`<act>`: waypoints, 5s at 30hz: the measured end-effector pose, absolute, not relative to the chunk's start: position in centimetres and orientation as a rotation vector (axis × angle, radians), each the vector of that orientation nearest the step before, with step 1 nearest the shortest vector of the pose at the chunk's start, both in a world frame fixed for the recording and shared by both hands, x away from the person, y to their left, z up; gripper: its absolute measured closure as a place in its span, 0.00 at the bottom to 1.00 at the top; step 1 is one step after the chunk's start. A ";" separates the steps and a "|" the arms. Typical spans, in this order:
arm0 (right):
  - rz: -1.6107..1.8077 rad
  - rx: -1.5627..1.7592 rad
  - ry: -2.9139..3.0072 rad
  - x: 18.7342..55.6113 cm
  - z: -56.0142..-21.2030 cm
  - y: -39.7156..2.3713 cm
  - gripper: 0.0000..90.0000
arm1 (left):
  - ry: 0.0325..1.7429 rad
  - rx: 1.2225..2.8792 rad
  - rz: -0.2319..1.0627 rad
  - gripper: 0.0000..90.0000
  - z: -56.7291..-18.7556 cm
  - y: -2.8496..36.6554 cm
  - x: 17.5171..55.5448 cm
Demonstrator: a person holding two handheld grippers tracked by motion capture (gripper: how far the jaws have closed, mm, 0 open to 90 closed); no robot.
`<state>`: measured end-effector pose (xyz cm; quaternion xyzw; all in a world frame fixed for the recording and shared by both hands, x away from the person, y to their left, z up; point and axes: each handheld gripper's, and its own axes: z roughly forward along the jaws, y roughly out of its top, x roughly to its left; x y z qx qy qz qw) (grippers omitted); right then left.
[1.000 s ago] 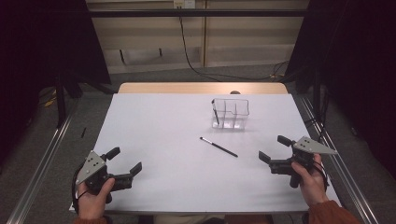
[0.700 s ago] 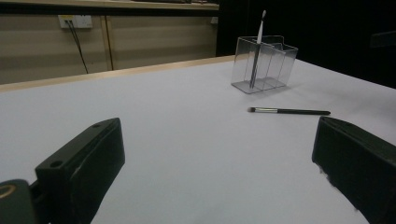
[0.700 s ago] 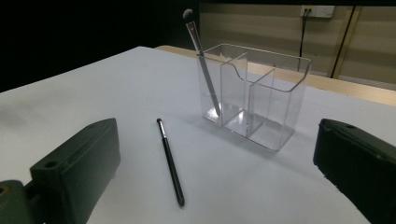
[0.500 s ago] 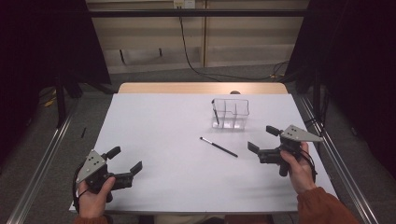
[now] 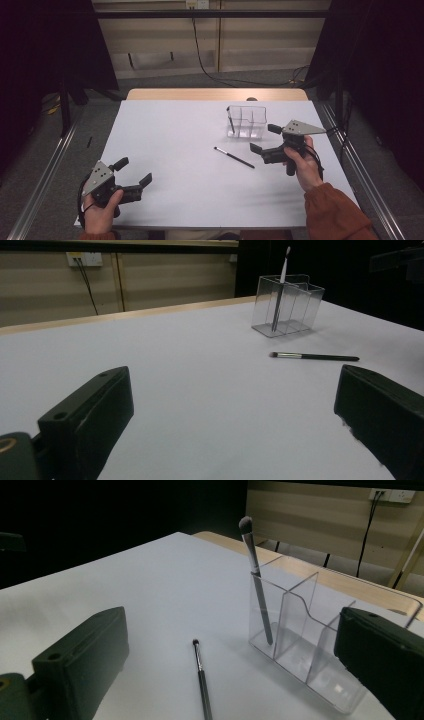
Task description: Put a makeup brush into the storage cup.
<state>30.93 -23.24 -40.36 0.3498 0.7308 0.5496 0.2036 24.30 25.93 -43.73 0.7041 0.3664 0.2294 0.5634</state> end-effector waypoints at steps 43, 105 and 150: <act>1.112 1.008 2.574 36.9 -40.4 -17.4 0.07 | 0.860 1.665 0.545 0.03 -43.7 26.1 24.5; 0.296 0.860 3.029 41.5 -45.1 -11.4 0.87 | 0.839 1.699 0.517 0.03 -43.9 25.8 24.5; 0.607 0.996 2.930 40.2 -42.4 -14.2 0.94 | 0.851 1.701 0.531 0.03 -43.8 25.8 24.2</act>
